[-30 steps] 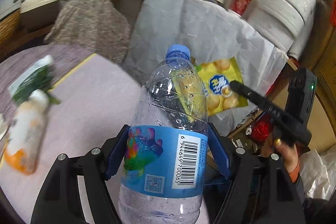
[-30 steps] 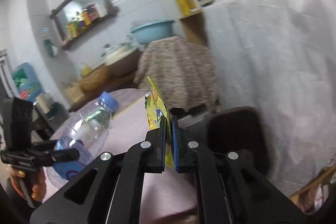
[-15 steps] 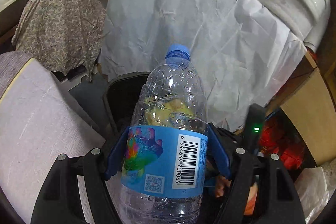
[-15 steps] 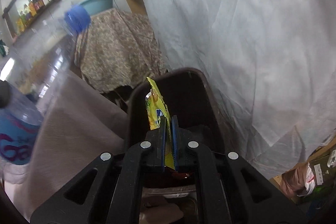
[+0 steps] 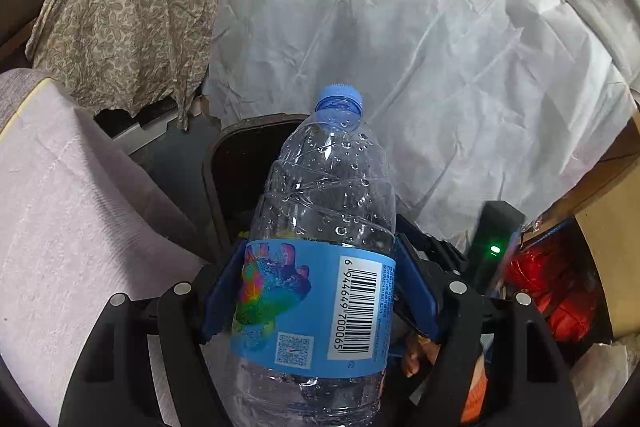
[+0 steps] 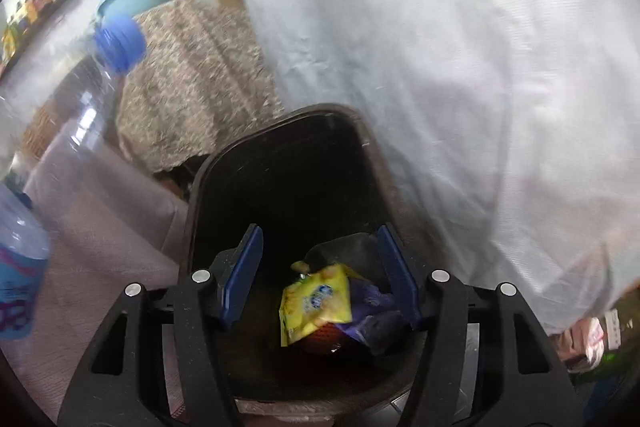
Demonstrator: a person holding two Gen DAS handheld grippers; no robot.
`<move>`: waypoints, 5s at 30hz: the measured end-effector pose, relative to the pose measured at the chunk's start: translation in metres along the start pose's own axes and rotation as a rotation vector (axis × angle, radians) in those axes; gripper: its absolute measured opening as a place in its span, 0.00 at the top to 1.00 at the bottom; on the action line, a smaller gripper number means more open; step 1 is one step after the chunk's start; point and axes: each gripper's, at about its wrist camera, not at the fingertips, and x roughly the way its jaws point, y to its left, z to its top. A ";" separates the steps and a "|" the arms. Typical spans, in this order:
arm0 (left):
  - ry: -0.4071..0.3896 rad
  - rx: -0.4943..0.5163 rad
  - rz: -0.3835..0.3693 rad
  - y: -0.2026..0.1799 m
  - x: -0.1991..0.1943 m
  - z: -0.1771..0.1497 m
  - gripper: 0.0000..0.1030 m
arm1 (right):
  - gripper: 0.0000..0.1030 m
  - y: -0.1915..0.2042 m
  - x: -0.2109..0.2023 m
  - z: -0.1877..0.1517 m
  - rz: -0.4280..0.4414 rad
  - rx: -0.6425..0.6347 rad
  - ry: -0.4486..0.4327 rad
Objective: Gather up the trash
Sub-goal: 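Carry bottle and chip bag to the black bin and open both tools, then move both tools back toward the table, then grasp the white juice bottle with the right tool while the left tool grasps the tissue, then carry tissue and juice bottle to the bin and open both tools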
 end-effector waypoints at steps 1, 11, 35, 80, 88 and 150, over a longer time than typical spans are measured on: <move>0.009 -0.003 -0.001 -0.002 0.005 0.002 0.30 | 0.41 -0.004 -0.004 0.001 -0.008 0.009 -0.010; 0.144 -0.061 0.051 -0.011 0.078 0.013 0.30 | 0.36 -0.060 -0.065 0.003 -0.048 0.174 -0.110; 0.078 -0.055 0.056 -0.009 0.070 0.014 0.24 | 0.32 -0.043 -0.097 -0.006 -0.034 0.107 -0.132; -0.290 -0.249 0.558 0.298 -0.280 -0.158 0.05 | 0.25 0.389 -0.095 -0.027 0.677 -0.009 0.454; -0.280 -0.211 0.617 0.312 -0.282 -0.158 0.05 | 0.25 0.421 -0.056 -0.036 0.568 0.036 0.555; -0.188 -0.231 0.542 0.351 -0.250 -0.114 0.86 | 0.40 0.463 -0.093 -0.071 0.444 -0.761 0.559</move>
